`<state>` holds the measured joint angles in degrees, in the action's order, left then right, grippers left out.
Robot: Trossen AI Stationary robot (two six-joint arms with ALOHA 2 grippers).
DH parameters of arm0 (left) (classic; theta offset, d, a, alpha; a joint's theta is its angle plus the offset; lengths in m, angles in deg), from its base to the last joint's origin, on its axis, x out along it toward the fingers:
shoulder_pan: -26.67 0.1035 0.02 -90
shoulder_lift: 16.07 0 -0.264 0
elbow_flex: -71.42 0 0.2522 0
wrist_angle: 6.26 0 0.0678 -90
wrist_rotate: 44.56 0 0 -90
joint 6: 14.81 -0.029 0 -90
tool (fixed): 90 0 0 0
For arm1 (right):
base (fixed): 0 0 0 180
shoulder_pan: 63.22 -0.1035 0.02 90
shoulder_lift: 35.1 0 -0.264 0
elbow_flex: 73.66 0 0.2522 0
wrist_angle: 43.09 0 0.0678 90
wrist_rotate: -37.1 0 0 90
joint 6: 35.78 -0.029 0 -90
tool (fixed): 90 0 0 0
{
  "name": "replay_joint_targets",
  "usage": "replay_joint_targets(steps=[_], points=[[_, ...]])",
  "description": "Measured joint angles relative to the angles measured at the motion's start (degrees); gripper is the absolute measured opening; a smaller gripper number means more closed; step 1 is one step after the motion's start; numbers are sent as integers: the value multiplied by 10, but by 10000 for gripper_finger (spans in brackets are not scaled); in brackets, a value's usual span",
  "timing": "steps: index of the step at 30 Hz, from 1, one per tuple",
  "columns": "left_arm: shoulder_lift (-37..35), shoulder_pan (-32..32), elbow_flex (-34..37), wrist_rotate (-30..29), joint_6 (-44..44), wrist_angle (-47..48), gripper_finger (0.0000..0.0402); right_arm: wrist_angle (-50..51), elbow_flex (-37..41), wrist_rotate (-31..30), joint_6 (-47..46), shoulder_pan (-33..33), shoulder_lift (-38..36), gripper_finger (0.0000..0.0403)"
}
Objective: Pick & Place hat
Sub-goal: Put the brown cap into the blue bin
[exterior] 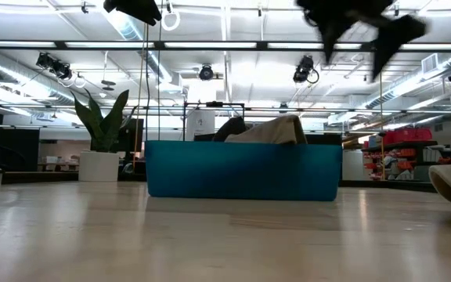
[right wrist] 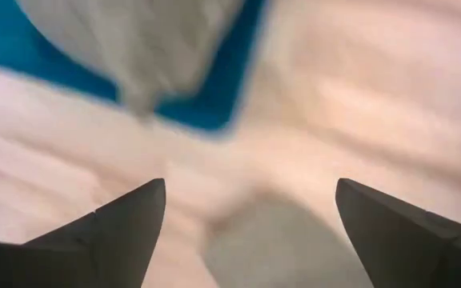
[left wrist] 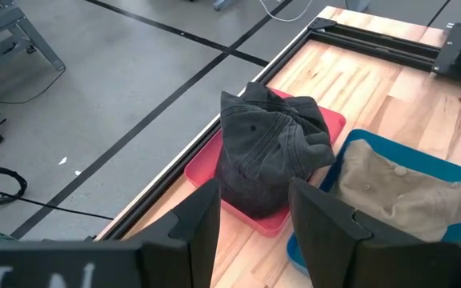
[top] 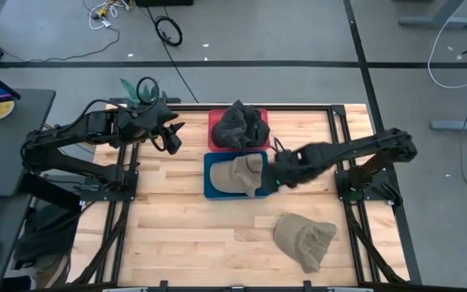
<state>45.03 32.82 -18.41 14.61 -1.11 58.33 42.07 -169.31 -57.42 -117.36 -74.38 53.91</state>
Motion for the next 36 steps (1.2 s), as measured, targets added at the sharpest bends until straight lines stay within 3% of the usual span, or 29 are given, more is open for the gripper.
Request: replay_joint_targets(steps=[4, 9, 18, 25, 36], points=[[0, 0, 0, 0, 0, 0, 154, 60, 0, 47, -94, -80, 0, 359], [0, 0, 0, 0, 0, 0, 154, 47, 20, 61, -266, -169, 0, 346], [0, 0, 0, 0, -18, -7, 154, -98, 105, 129, -501, -311, 0, 338], [0, 0, 0, 4, -24, -13, 154, -137, 167, 201, -532, -374, 1, 338], [0, 0, 0, 15, -24, -13, 154, -204, 251, 159, -544, -382, 2, 338]])
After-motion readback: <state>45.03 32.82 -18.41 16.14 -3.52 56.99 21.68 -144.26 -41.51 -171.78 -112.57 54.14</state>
